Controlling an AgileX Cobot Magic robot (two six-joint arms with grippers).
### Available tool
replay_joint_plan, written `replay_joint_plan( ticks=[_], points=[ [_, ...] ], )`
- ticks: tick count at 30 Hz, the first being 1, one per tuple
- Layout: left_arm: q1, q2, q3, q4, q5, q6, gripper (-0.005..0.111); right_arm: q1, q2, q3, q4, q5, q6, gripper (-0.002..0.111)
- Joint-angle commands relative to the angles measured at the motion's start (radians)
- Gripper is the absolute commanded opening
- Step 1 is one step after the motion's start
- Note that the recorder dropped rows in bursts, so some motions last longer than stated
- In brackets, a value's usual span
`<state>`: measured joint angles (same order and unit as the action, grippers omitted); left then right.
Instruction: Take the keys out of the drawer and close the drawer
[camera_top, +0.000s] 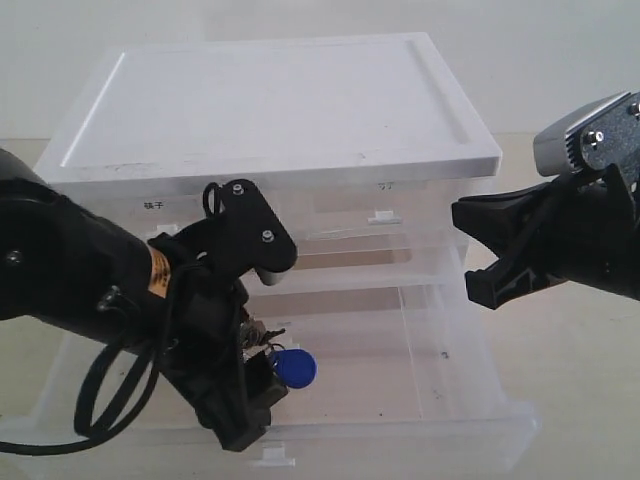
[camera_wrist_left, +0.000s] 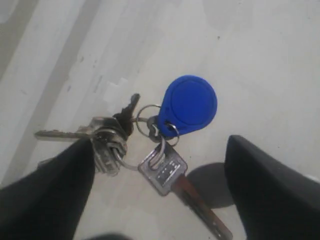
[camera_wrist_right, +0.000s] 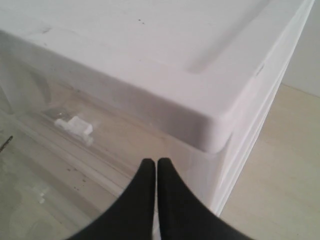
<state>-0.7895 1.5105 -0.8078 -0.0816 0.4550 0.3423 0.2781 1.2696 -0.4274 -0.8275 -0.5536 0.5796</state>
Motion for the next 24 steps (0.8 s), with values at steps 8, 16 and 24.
replay_joint_plan(
  ticks=[8,16,24],
  points=[
    [0.0,0.131,-0.005,0.026,-0.026,-0.024,0.061,-0.008,-0.001,-0.003,0.003,0.004,0.002,0.0],
    [0.0,0.129,-0.007,0.094,-0.04,-0.03,0.004,-0.008,-0.001,-0.003,0.003,0.004,0.002,0.0],
    [0.0,0.038,-0.011,0.094,-0.049,-0.04,0.004,-0.008,-0.001,-0.003,0.003,0.004,0.002,0.0]
  ],
)
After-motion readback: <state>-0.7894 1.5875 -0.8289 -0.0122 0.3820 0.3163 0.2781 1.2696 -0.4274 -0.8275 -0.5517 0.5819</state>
